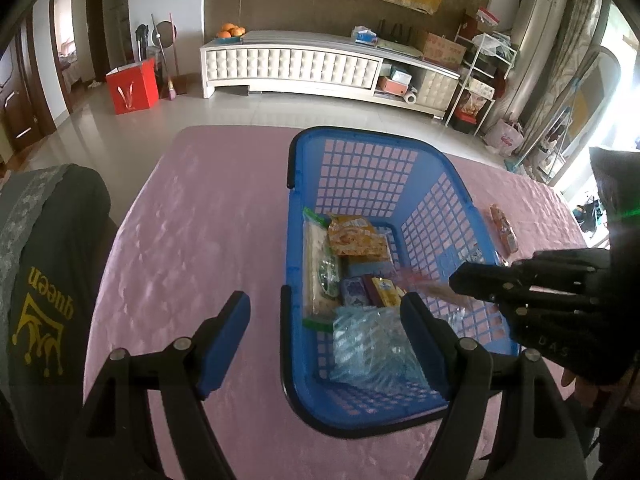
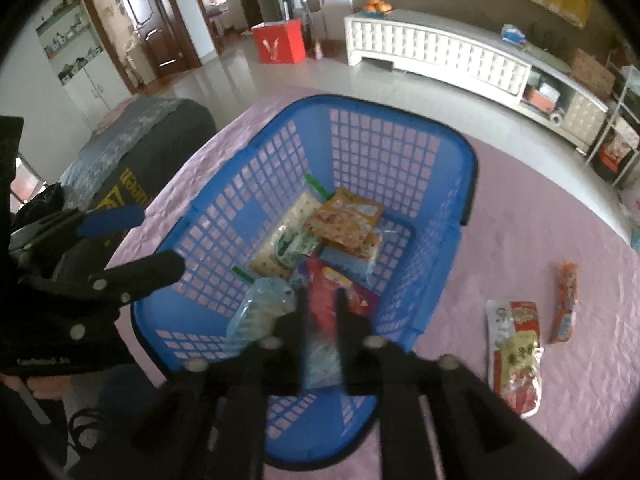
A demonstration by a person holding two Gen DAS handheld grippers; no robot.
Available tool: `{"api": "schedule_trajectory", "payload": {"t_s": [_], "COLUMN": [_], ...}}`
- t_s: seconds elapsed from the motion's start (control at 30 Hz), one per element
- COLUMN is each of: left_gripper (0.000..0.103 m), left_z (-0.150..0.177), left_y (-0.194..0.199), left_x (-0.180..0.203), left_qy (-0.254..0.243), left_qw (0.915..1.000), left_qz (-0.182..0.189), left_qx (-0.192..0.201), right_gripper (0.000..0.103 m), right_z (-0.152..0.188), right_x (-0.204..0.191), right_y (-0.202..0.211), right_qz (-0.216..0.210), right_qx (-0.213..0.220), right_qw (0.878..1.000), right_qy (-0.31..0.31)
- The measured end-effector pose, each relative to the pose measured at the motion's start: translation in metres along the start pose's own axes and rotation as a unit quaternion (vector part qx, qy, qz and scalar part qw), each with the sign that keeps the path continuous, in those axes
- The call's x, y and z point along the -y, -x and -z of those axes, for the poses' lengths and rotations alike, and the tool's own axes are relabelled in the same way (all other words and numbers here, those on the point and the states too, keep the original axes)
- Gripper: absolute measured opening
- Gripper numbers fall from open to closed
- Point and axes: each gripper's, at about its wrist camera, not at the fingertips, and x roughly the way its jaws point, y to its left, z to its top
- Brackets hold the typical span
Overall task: Organize snacks
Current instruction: 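Withdraw both open tools from the basket toward the remaining snacks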
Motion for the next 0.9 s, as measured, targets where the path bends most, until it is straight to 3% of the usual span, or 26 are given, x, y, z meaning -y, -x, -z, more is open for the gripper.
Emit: {"api": "schedule_trajectory", "payload": {"t_s": [0.07,0.1,0.33,0.5,0.9], "left_gripper": [0.076,0.075,0.076,0.076,0.077], "left_z": [0.004,0.004,0.006,0.009,0.015], "left_y": [0.007,0.011,0.043,0.069,0.105], "left_x": [0.003,0.004,0.012,0.027,0.087], "left_qy": [-0.002,-0.002,-0.009,-0.017,-0.056], "left_qw": [1.0000,1.0000,0.9995,0.9988,0.9954], "left_qz": [-0.001,0.000,-0.001,0.002,-0.001], "left_qx": [0.005,0.008,0.030,0.045,0.077], "right_gripper": [0.072,0.075,0.075,0.083,0.087], "right_z": [0.001,0.001,0.004,0.011,0.048], "right_x": [-0.004,-0.006,-0.015,-0.017,0.001], "right_y": [0.009,0.013,0.045,0.071,0.129], "right_qz": [0.004,0.007,0.000,0.006,0.027], "right_qx": [0.011,0.016,0.039,0.064,0.111], "right_qw": [1.000,1.000,0.999,0.998,0.993], "right_qy": [0.004,0.006,0.006,0.002,-0.022]}}
